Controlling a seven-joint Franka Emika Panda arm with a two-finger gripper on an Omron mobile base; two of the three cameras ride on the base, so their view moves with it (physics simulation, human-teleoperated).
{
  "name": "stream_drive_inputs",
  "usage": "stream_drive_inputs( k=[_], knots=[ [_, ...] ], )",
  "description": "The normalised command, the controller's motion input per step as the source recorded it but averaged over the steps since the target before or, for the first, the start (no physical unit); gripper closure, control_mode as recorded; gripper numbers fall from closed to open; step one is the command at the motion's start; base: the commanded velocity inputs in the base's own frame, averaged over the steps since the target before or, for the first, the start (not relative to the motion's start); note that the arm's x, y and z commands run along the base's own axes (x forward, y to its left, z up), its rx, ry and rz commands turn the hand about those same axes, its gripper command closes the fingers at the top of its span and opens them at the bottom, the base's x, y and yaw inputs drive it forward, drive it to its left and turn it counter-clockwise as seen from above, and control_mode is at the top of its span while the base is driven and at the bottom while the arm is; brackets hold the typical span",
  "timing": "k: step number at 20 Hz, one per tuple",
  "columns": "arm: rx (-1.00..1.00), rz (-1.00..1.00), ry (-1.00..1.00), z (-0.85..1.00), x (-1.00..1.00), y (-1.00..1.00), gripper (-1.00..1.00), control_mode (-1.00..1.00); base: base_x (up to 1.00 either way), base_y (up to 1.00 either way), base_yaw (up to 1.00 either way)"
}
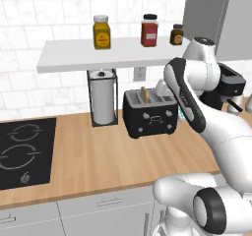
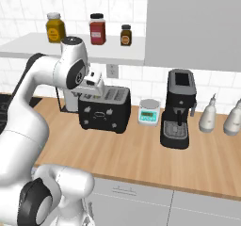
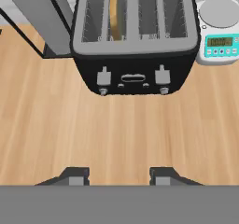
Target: Start the toaster. Once the lever pops up, take the bread to the plate on the dining counter.
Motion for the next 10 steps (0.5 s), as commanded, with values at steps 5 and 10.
stream_drive_inputs(
  k=[5, 10],
  knots=[
    [0.00, -0.01, -0.09, -0.08, -0.01, -0.02, -1.00, -1.00, 0.00, 0.00, 0.00],
    [0.00, 0.00, -0.16, -0.15, 0.04, 0.20, -1.00, -1.00, 0.00, 0.00, 0.00]
  ],
)
